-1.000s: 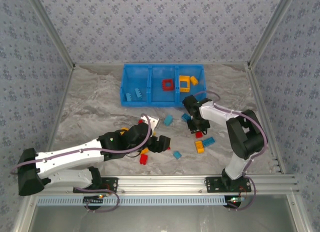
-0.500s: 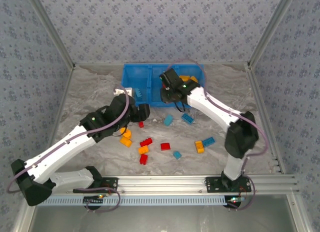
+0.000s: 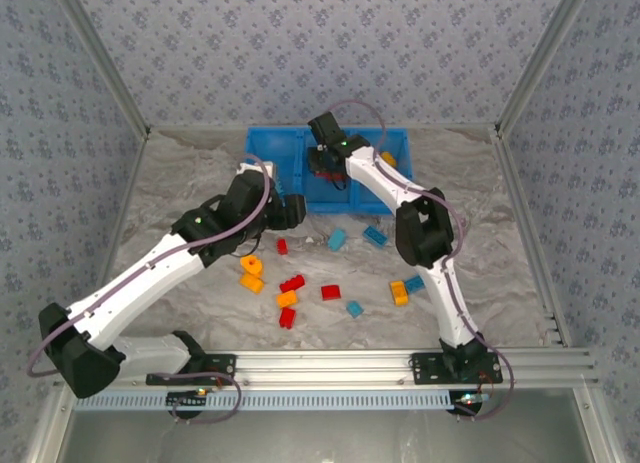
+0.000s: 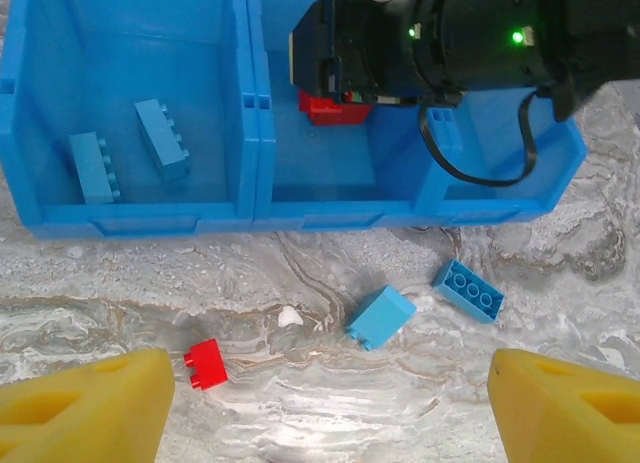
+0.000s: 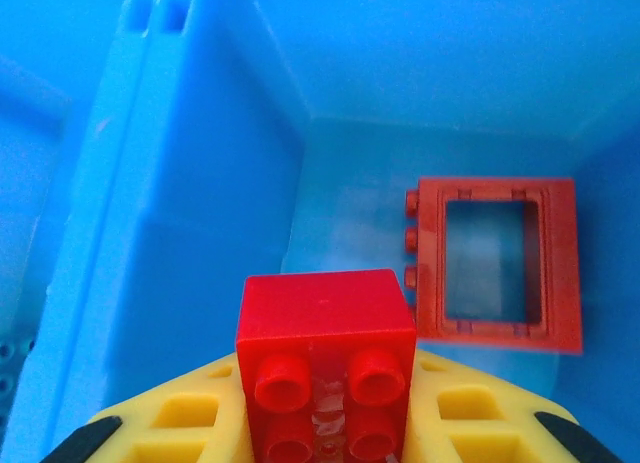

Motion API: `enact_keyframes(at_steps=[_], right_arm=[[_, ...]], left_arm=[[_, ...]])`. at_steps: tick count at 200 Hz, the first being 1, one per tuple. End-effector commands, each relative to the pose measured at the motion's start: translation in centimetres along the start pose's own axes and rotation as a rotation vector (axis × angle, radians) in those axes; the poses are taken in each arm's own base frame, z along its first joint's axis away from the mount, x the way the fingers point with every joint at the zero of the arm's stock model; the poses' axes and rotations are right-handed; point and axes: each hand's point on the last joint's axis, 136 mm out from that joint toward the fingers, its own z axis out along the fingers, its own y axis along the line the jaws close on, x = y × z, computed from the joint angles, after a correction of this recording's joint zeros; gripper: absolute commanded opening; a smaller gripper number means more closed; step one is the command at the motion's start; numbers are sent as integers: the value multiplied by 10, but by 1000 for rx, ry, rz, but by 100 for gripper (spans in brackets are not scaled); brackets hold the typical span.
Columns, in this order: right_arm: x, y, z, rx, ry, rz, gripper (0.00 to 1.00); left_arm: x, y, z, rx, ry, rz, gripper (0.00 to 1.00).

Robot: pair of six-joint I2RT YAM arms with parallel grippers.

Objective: Sort the legos into containers by color

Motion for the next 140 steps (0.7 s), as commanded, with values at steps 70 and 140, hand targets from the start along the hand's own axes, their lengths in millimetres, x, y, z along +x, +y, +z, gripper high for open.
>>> enact_keyframes(at_steps=[70, 140], right_arm=[[-5, -8, 43, -15, 30, 27, 35], [-40, 14, -16, -56, -55, -9, 49]], left_arm=[[-5, -12, 10, 32, 0, 16, 82], [11, -1, 6, 12, 41, 21, 81]])
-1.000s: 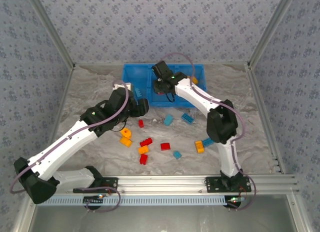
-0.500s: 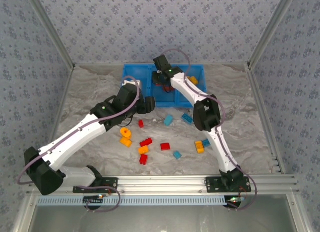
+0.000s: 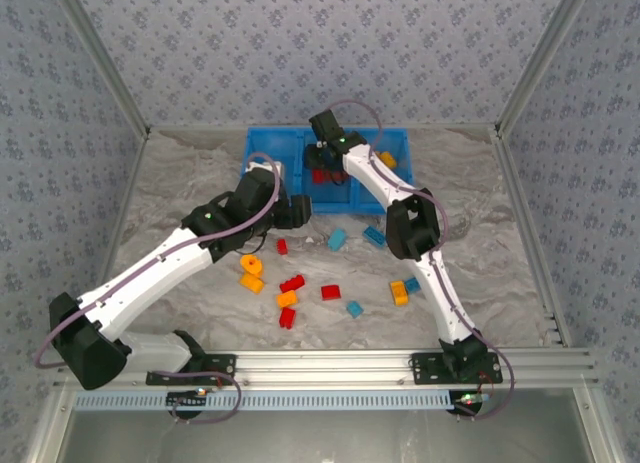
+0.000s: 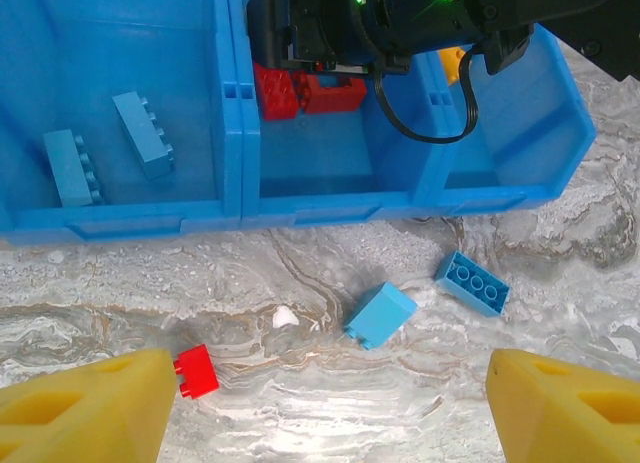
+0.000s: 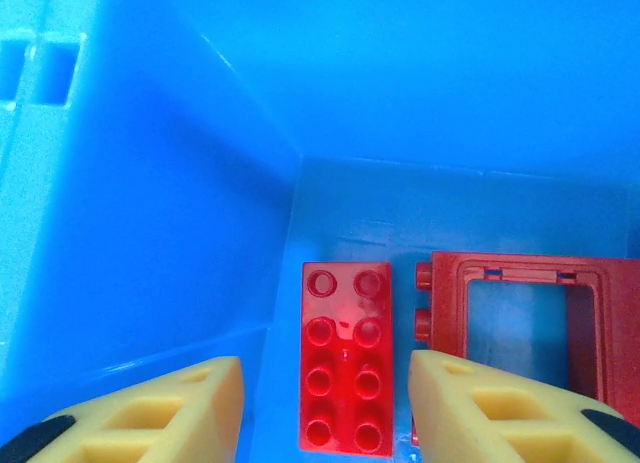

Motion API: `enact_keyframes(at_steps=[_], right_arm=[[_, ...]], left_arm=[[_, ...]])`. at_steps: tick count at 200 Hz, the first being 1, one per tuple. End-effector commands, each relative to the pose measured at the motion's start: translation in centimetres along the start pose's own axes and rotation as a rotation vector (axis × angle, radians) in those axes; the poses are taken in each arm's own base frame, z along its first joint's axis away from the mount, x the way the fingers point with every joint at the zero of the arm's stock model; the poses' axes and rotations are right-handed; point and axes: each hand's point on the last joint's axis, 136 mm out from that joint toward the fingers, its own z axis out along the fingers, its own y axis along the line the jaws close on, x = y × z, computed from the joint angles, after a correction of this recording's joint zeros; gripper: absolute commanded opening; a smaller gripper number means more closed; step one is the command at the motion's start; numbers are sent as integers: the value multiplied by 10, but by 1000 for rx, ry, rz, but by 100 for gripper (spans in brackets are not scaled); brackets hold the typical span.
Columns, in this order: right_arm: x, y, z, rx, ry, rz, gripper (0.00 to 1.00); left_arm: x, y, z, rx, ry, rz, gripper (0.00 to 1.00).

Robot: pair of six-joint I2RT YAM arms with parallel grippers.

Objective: Sort the legos into containers by color

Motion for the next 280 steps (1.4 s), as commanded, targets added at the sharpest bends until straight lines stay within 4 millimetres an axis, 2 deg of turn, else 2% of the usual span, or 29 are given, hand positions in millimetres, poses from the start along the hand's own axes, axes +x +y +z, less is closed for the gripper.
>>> enact_keyframes(at_steps=[1, 24, 35, 50, 57, 59, 62, 65, 75, 84, 97, 108, 120, 137, 157, 173, 192, 209, 238, 280], right_arm=[[-33, 20, -55, -36, -78, -22, 49], [-43, 22, -94, -17, -121, -20, 44], [-46, 22, -122, -5, -159, -24, 42], [-38, 21, -159, -3, -207, -31, 42], [-27, 18, -171, 0, -215, -33, 42], [-30, 20, -182, -8, -238, -28, 42], [-21, 16, -185, -3, -235, -29, 42], [-20, 15, -197, -8, -253, -26, 42], [9, 5, -210, 1, -249, -22, 42], [29, -4, -233, -11, -264, -3, 43], [72, -17, -251, -33, -244, 3, 46], [117, -30, -259, -44, -201, -1, 48], [152, -33, -282, -105, -191, -10, 53], [205, -39, -304, -180, -150, -13, 59], [247, -46, -331, -266, -133, 35, 65], [273, -53, -342, -326, -123, 75, 70], [287, -65, -351, -354, -137, 122, 72], [288, -70, -356, -360, -156, 141, 73], [281, -66, -360, -362, -176, 130, 74], [275, -53, -353, -375, -168, 120, 74]], left_arm=[[5, 4, -7, 4, 11, -3, 81], [14, 7, -9, 7, 34, 2, 80], [20, 3, -6, 32, 60, 20, 79], [33, -1, 2, 57, 117, 52, 79], [40, -5, 8, 73, 150, 74, 79], [42, -5, 11, 75, 160, 80, 78], [45, -7, 13, 81, 171, 88, 78], [48, -8, 16, 86, 184, 97, 79], [57, -12, 27, 103, 222, 125, 79], [65, -15, 37, 117, 251, 151, 79], [74, -22, 52, 150, 288, 192, 80], [82, -29, 64, 169, 317, 238, 80], [90, -36, 76, 179, 336, 291, 81], [102, -41, 95, 172, 365, 348, 83], [117, -43, 116, 147, 399, 401, 84], [125, -45, 130, 112, 405, 448, 85], [130, -44, 146, 90, 412, 465, 87], [135, -43, 159, 76, 421, 484, 88], [142, -46, 179, 73, 446, 510, 86], [137, -47, 198, 33, 435, 531, 77]])
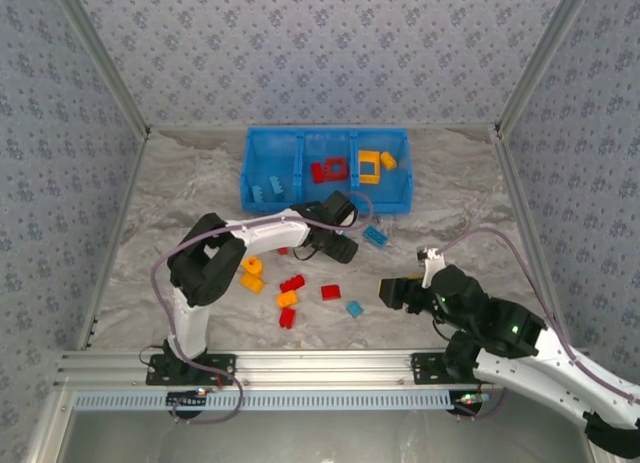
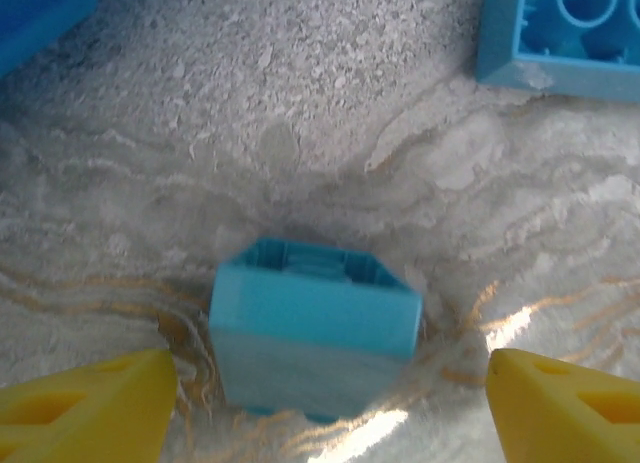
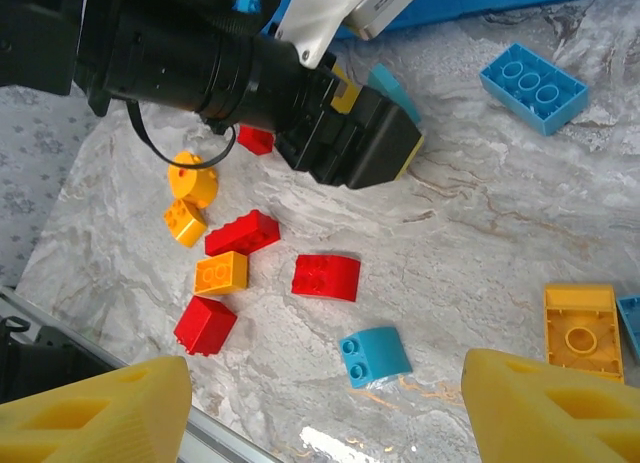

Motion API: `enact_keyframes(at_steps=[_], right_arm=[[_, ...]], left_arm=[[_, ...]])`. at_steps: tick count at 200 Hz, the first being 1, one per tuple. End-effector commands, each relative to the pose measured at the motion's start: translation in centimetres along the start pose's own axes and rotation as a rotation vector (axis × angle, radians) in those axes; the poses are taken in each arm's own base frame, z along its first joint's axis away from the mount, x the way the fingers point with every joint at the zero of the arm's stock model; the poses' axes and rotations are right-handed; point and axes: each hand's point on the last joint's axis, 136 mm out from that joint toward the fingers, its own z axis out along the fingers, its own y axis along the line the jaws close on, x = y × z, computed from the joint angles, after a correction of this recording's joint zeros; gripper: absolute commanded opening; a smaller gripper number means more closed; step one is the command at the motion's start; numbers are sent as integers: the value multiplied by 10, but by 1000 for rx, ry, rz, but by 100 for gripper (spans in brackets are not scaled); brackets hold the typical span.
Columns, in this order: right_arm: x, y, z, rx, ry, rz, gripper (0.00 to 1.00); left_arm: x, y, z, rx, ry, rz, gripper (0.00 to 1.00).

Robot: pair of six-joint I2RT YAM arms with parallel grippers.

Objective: Sort the legos into containers by color

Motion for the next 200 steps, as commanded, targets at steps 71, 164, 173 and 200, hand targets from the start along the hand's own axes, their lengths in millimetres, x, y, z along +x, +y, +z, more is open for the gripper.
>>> enact_keyframes(at_steps=[71, 164, 173, 200], right_arm=[[-8, 7, 7, 8, -10, -4, 73], [-37, 71, 50, -75, 7, -217, 71], [-43, 80, 57, -73, -9, -251, 71], [-62, 100, 80, 4, -68, -346, 71]], left_arm=[[-29, 6, -11, -71, -94, 20, 34], [-12, 111, -141, -235, -204, -350, 33], [-13, 126, -144, -253, -202, -380, 33], [-23, 169, -140, -310, -170, -474, 33]])
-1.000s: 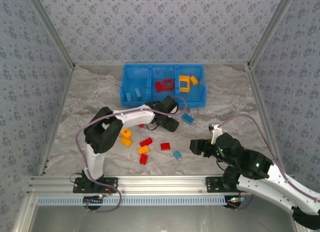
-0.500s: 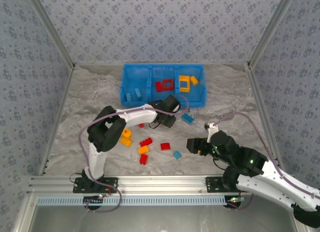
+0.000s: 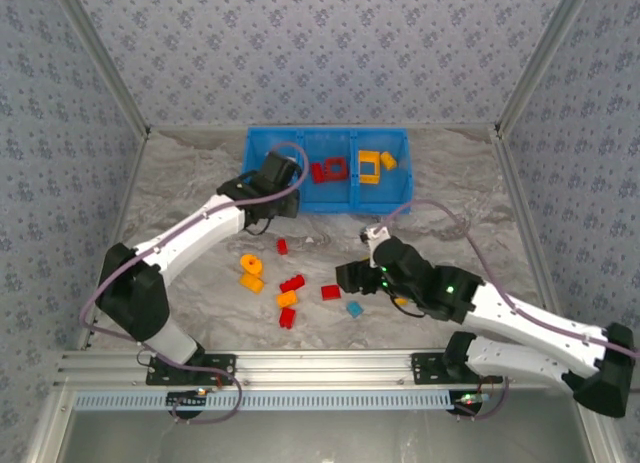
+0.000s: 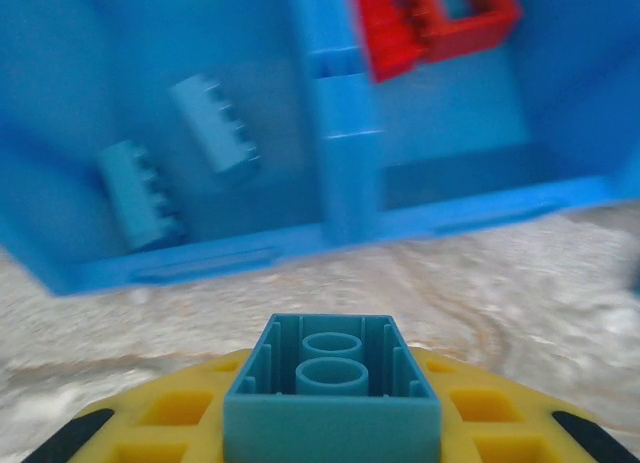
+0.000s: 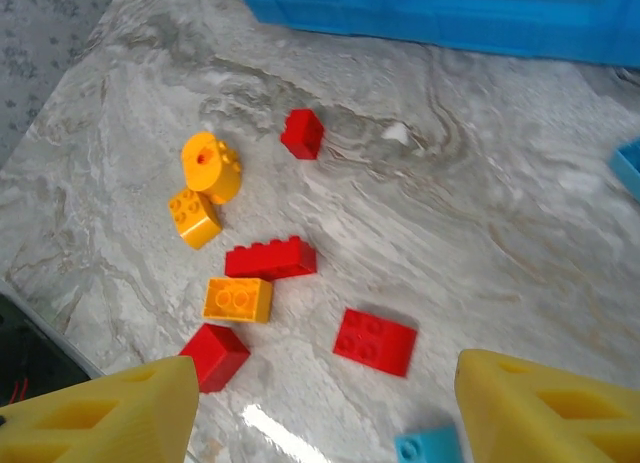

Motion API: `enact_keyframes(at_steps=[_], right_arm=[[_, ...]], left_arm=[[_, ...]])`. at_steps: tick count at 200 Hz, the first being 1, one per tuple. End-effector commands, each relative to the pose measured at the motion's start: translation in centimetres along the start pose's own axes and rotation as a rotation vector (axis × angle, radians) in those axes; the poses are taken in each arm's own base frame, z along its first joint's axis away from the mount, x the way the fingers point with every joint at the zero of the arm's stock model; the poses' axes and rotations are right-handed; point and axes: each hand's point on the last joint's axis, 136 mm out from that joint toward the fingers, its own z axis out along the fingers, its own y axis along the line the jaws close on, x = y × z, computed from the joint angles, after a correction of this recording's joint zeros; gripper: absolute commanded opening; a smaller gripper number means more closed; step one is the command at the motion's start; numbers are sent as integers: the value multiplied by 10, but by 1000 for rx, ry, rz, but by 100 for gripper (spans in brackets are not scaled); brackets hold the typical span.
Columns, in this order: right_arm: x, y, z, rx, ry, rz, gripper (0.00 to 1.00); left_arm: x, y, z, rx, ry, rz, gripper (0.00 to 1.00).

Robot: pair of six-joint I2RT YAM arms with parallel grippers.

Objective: Sort the legos into containers by color

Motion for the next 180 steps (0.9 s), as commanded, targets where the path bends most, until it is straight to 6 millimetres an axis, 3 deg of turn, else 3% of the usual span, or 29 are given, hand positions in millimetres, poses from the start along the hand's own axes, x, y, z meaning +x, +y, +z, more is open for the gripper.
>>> enact_keyframes(at_steps=[1, 42, 93, 128, 180], right_arm=[[-47, 23, 5, 33, -143, -103, 71], [-72, 38, 32, 161, -217, -135, 72], [-68, 52, 47, 165, -203, -130, 72], [-60, 48, 47, 166, -188, -117, 72], [-56, 45, 47, 169, -180, -111, 72]], left_arm=[[-8, 27, 15, -84, 64, -64, 33], [-21, 55, 63, -111, 164, -203, 32], [-30, 70, 106, -159, 210, -279, 32], [-27, 69, 124, -172, 244, -281, 32], [-17, 73, 130, -195, 260, -301, 34]])
